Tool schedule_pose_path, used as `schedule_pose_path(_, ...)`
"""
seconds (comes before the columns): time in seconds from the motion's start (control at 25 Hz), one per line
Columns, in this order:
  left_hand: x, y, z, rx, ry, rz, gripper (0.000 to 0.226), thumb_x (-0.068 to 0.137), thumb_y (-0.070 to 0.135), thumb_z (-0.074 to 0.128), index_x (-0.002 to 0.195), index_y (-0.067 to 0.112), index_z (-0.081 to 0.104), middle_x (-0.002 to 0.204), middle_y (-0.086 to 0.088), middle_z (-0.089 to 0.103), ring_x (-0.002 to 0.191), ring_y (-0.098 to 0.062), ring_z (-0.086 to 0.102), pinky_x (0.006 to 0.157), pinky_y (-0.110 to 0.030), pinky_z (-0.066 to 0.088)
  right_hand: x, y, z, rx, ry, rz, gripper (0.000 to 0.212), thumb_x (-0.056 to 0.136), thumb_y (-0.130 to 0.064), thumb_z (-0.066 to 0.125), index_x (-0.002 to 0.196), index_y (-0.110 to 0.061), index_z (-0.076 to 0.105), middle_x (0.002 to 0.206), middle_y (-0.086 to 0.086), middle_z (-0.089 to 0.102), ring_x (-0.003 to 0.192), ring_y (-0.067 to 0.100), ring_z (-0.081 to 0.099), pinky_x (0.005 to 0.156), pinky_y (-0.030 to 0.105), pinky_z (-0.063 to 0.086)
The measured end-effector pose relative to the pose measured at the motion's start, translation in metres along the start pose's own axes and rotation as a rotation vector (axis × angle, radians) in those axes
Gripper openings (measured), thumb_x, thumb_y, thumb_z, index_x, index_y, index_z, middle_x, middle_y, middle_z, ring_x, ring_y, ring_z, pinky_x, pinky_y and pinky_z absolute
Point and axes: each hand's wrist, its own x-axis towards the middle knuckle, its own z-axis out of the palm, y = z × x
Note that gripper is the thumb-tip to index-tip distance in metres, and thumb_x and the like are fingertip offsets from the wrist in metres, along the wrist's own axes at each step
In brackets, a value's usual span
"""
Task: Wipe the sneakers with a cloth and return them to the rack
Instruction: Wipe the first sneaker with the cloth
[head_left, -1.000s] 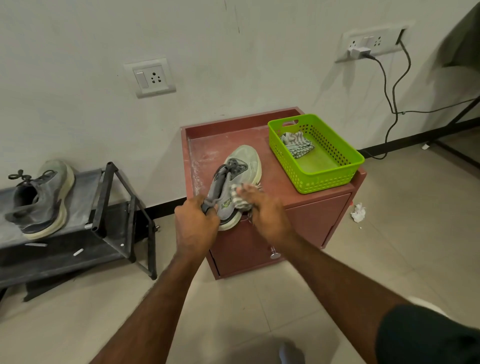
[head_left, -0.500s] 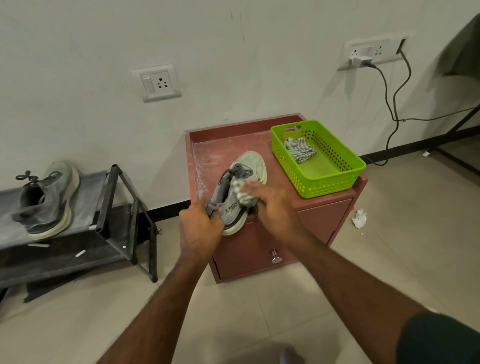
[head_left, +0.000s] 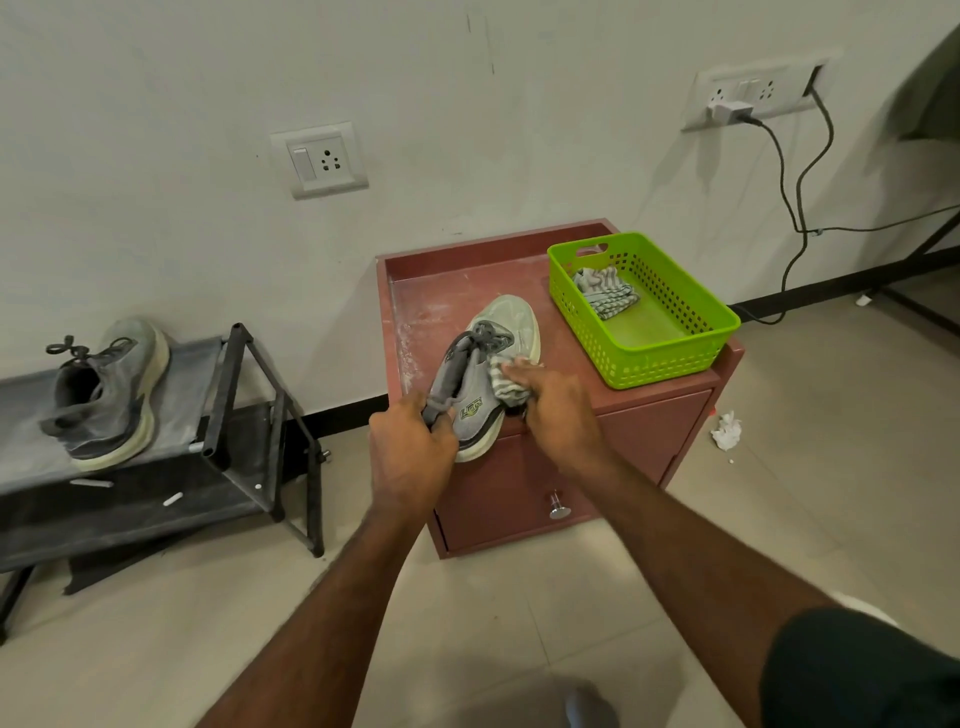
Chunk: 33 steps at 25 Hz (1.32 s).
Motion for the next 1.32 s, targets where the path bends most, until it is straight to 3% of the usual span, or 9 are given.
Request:
schedule_pose_path(0.2, 0.001, -0.001, -0.002, 0.034, 0.059, 0.241, 0.011, 0.090, 0.008, 0.065, 0.100, 0.012, 0.070, 0.077, 0.005, 0.067, 0.064, -0.018, 0.064, 0.051, -0.020, 0.046, -0.009, -0.010, 0.010, 0.375, -0.002, 0.272, 0.045, 0.085, 0.001, 0.059, 0.121, -0.023, 0.071, 0.115, -0.001, 0.072, 0.098, 0.011, 0.068, 0.092, 0.037, 0.056)
schedule_pose_path(0.32, -0.008, -0.006, 0.010, 0.454, 0.010, 0.538, 0.037, 0.086, 0.008, 0.069, 0.123, 0.013, 0.068, 0.124, -0.011, 0.070, 0.108, -0.033, 0.069, 0.076, -0.044, 0.061, 0.005, -0.014, 0.004, 0.756, 0.082, 0.577, 0.029, 0.087, 0.005, 0.060, 0.103, -0.013, 0.077, 0.097, 0.011, 0.076, 0.085, 0.026, 0.072, 0.080, 0.057, 0.058)
schedule_pose_path(0.44, -0.016, -0.011, 0.014, 0.538, -0.101, 0.649, 0.045, 0.087, 0.017, 0.072, 0.131, 0.016, 0.065, 0.138, -0.007, 0.062, 0.131, -0.028, 0.055, 0.095, -0.047, 0.053, 0.003, -0.013, -0.021, 0.643, 0.144, 0.723, 0.030, 0.087, 0.002, 0.058, 0.095, -0.020, 0.077, 0.080, 0.008, 0.075, 0.071, 0.029, 0.071, 0.070, 0.051, 0.061)
schedule_pose_path(0.56, -0.016, -0.011, 0.001, 0.284, -0.166, 0.628, 0.050, 0.084, 0.048, 0.074, 0.124, 0.018, 0.069, 0.131, -0.004, 0.067, 0.120, -0.023, 0.064, 0.091, -0.040, 0.058, -0.009, -0.019, -0.057, -0.052, 0.142, 0.493, 0.014, 0.085, -0.016, 0.061, 0.090, -0.018, 0.073, 0.073, 0.008, 0.070, 0.070, 0.032, 0.065, 0.058, 0.034, 0.046)
schedule_pose_path(0.64, -0.013, -0.011, -0.003, 0.213, -0.123, 0.522, 0.059, 0.083, 0.057, 0.072, 0.129, 0.020, 0.066, 0.136, -0.003, 0.064, 0.121, -0.019, 0.062, 0.095, -0.040, 0.054, -0.009, -0.029, -0.078, -0.221, 0.276, 0.341, 0.017, 0.084, -0.011, 0.058, 0.093, -0.015, 0.071, 0.083, 0.010, 0.071, 0.079, 0.035, 0.062, 0.061, 0.031, 0.039)
schedule_pose_path(0.84, -0.001, -0.008, 0.014, 0.131, -0.351, 0.368, 0.069, 0.088, 0.043, 0.072, 0.149, 0.027, 0.045, 0.147, 0.000, 0.054, 0.122, -0.022, 0.061, 0.099, -0.042, 0.053, -0.017, -0.032, -0.071, 0.016, 0.089, 0.016, 0.057, 0.078, 0.012, 0.053, 0.123, -0.019, 0.070, 0.117, -0.005, 0.071, 0.106, 0.003, 0.064, 0.094, 0.007, 0.043)
schedule_pose_path(1.0, 0.003, -0.007, 0.026, -0.018, -0.284, 0.350, 0.058, 0.087, 0.036, 0.070, 0.140, 0.019, 0.057, 0.106, -0.004, 0.075, 0.083, -0.022, 0.071, 0.076, -0.037, 0.060, -0.040, -0.023, -0.032, 0.058, -0.020, -0.192, 0.063, 0.074, 0.016, 0.046, 0.129, -0.009, 0.065, 0.135, 0.003, 0.060, 0.131, 0.012, 0.051, 0.115, 0.022, 0.032)
schedule_pose_path(1.2, -0.002, -0.010, 0.030, 0.011, -0.233, 0.296, 0.055, 0.093, 0.034, 0.067, 0.142, 0.014, 0.055, 0.103, -0.008, 0.074, 0.081, -0.020, 0.066, 0.072, -0.028, 0.054, -0.025, 0.001, -0.028, 0.093, 0.214, 0.310, 0.054, 0.082, 0.013, 0.051, 0.125, -0.016, 0.067, 0.125, 0.004, 0.067, 0.121, 0.019, 0.062, 0.104, 0.018, 0.041)
schedule_pose_path(1.32, 0.000, -0.013, 0.028, -0.004, -0.205, 0.296, 0.048, 0.094, 0.034, 0.064, 0.138, 0.014, 0.059, 0.093, -0.007, 0.075, 0.074, -0.021, 0.068, 0.071, -0.033, 0.058, -0.030, -0.022, -0.025, 0.132, 0.088, -0.019, 0.067, 0.073, 0.022, 0.043, 0.128, -0.010, 0.065, 0.132, -0.003, 0.060, 0.131, 0.013, 0.053, 0.114, 0.022, 0.034)
